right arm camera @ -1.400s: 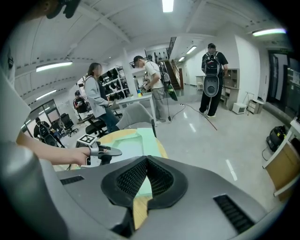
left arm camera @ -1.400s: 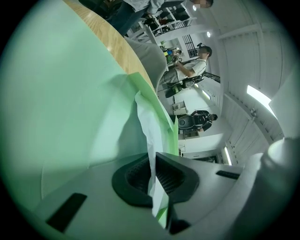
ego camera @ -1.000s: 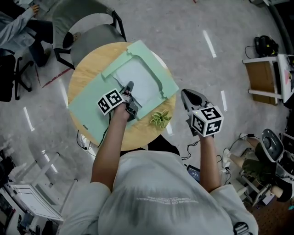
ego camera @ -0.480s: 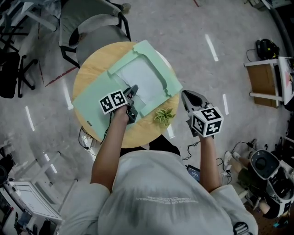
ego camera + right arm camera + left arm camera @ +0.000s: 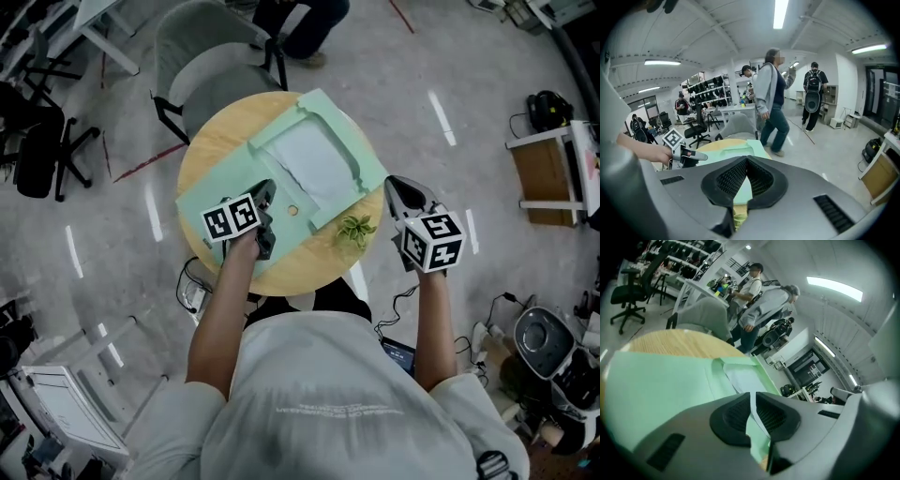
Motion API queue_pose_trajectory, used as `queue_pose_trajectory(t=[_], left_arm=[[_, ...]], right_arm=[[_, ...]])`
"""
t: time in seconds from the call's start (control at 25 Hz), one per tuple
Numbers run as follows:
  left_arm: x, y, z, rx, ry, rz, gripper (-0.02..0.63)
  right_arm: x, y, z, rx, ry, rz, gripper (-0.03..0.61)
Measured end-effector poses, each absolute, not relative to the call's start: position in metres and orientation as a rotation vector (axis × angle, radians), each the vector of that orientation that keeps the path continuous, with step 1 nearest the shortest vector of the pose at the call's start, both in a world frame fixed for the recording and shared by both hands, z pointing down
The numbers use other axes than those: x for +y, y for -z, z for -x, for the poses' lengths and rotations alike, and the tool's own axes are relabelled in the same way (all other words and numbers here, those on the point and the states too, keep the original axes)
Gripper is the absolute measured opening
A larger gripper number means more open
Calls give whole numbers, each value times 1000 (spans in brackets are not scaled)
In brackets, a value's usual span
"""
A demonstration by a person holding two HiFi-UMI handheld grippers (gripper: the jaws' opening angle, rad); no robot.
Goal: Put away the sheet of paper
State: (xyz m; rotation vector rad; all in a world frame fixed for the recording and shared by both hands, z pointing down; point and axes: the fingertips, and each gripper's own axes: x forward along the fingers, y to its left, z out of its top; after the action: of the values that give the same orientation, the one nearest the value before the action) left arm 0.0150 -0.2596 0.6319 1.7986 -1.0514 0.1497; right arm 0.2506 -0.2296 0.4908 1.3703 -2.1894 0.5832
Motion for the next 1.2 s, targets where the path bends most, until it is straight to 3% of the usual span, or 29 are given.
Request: queue_pose_trajectory(t=[0.2,0.64,1.2], left_arm=[[-257,-565,19,-1069,-188,-2094,20],[-216,-421,63,-1154,-445,-2688,18],[-157,-301,72,-1147,-390,-2992,18]], right_arm=[[-218,-448,-230,-2217,-436,-1438,28],[-167,-342,-170,-2265,-72,-1522,28],[-105,-258,-106,-2319,169,-1562,28]])
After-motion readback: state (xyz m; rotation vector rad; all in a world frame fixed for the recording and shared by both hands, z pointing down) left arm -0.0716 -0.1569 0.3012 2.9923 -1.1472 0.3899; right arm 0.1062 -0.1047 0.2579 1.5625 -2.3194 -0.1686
